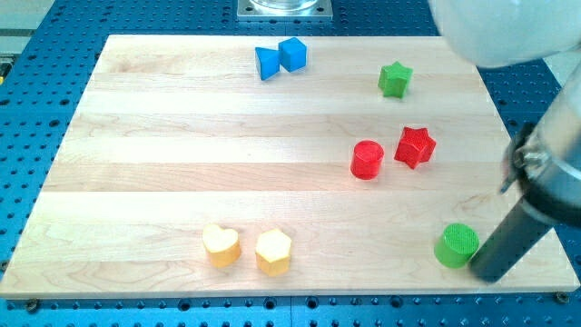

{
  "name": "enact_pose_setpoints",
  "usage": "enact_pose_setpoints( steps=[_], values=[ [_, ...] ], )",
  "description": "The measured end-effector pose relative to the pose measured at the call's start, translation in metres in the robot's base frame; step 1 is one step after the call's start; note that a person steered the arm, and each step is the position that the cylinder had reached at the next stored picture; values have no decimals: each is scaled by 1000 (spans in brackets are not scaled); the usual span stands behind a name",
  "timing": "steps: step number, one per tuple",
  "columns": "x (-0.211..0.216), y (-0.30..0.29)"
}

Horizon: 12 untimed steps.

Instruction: Push the green star diagonally to the green circle

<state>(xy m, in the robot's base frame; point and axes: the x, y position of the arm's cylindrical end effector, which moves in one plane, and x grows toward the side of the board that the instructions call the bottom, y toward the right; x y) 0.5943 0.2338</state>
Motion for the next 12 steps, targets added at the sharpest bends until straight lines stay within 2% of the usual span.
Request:
enact_pose_setpoints(
  steps=[1,2,3,4,5,6,7,8,9,10,11,12],
  values=[
    [-99,84],
    [-213,98],
    [-292,50],
    [-302,-74],
    [-255,-200],
    [-273,-175],
    [-276,-103],
    [-236,-190],
    [-192,-253],
    [-209,-251],
    [-262,-221],
    [-240,-186]
  ],
)
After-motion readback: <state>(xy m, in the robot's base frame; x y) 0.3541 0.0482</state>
